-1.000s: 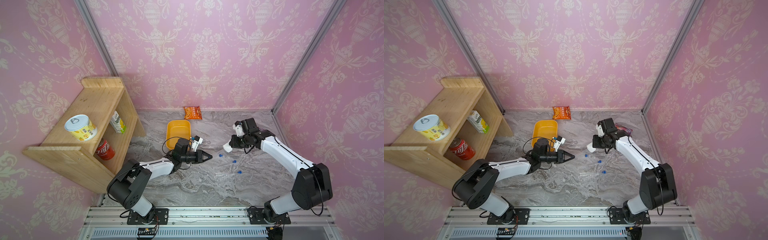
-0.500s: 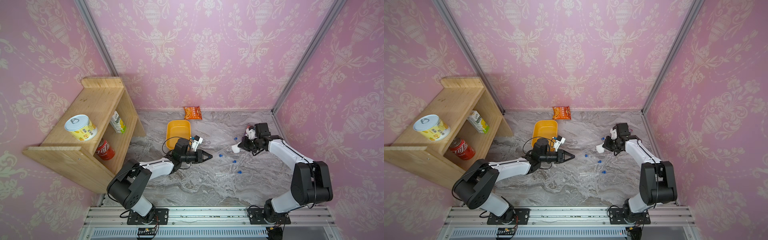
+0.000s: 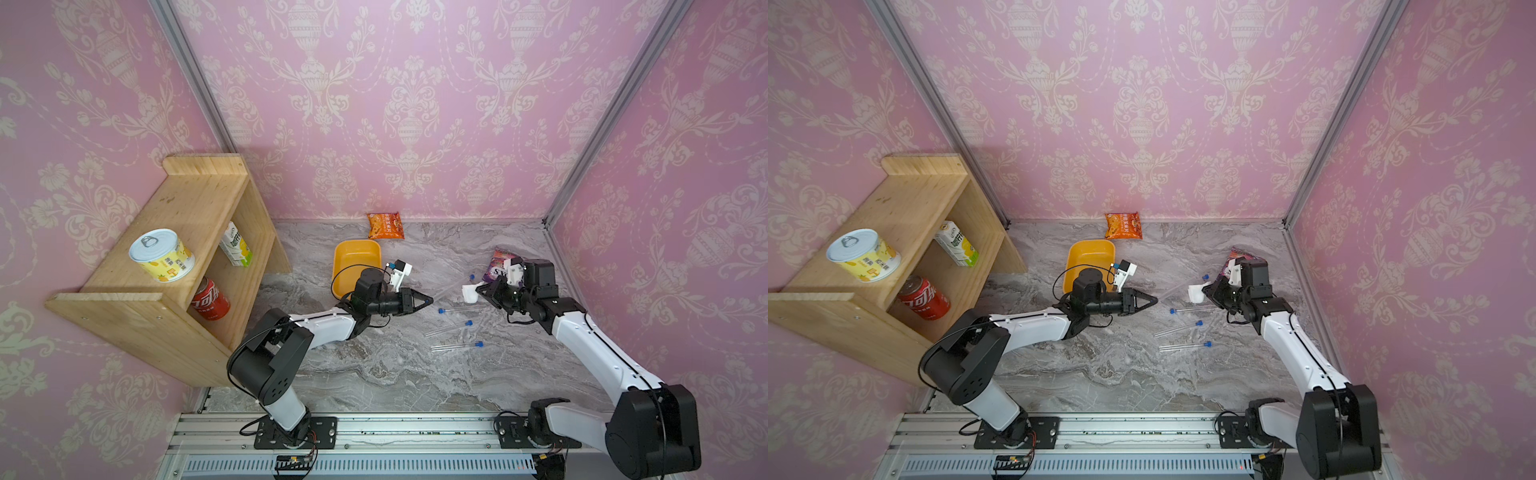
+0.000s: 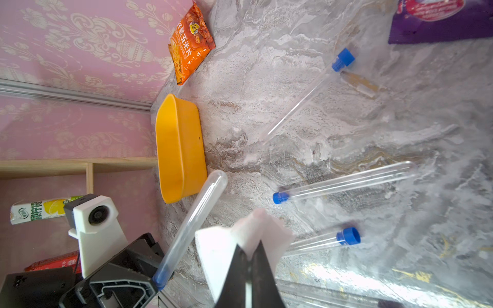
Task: Wipe the exteriors of test tubes
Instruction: Wipe the dirt from the test tube.
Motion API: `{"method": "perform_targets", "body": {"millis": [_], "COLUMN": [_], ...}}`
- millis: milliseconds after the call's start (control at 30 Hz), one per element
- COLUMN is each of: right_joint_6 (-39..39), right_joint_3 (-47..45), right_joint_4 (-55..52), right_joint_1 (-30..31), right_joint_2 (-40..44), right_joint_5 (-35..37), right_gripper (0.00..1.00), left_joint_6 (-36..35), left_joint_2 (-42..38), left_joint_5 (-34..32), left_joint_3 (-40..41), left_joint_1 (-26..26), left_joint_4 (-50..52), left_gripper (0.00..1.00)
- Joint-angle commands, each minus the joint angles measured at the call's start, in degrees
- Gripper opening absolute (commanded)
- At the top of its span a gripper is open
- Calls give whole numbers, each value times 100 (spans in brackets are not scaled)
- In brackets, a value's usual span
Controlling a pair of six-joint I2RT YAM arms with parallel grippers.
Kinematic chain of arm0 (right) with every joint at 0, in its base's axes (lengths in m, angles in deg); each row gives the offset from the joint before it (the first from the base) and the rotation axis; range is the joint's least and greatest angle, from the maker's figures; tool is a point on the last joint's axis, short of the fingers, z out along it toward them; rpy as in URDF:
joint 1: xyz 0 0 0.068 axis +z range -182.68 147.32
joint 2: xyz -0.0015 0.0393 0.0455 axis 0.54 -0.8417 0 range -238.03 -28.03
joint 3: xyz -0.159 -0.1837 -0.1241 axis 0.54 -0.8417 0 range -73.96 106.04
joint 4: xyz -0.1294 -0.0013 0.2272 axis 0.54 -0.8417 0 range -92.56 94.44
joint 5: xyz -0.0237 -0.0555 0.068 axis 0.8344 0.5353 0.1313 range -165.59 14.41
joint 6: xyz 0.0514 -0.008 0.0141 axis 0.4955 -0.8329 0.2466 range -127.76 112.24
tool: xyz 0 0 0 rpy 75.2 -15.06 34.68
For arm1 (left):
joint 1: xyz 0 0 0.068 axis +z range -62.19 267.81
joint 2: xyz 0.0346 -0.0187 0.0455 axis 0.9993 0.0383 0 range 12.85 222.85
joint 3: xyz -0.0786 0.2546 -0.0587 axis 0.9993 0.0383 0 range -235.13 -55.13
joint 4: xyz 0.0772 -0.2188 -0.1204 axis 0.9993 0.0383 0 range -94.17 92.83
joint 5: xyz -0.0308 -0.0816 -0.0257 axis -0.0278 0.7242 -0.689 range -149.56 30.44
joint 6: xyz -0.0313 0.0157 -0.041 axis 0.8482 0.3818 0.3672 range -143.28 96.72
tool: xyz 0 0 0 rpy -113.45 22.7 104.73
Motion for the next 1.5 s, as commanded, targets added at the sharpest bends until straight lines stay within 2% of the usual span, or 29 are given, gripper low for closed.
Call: {"method": "perform_targets", "body": {"millis": [0, 233, 667, 1467], "right_joint_6": [176, 115, 648, 996], "right_joint_3": [-57, -85, -80, -205], "right_joint_4": [36, 51, 674, 871], "right_joint_1": [37, 30, 78, 1134], "right_joint_2": [57, 67, 42, 139], "right_joint_5": [231, 630, 502, 841], "right_gripper": [0, 0, 0, 0], "left_joint_6": [100, 87, 135, 189], "left_joint_2": [62, 15, 124, 335], "left_joint_5": [-58, -60, -124, -313], "left_joint_3": [-189, -172, -190, -321], "left_joint_1": [-52, -87, -190, -193], "left_joint_4": [-217, -183, -278, -479], "left_gripper": [20, 20, 20, 20]}}
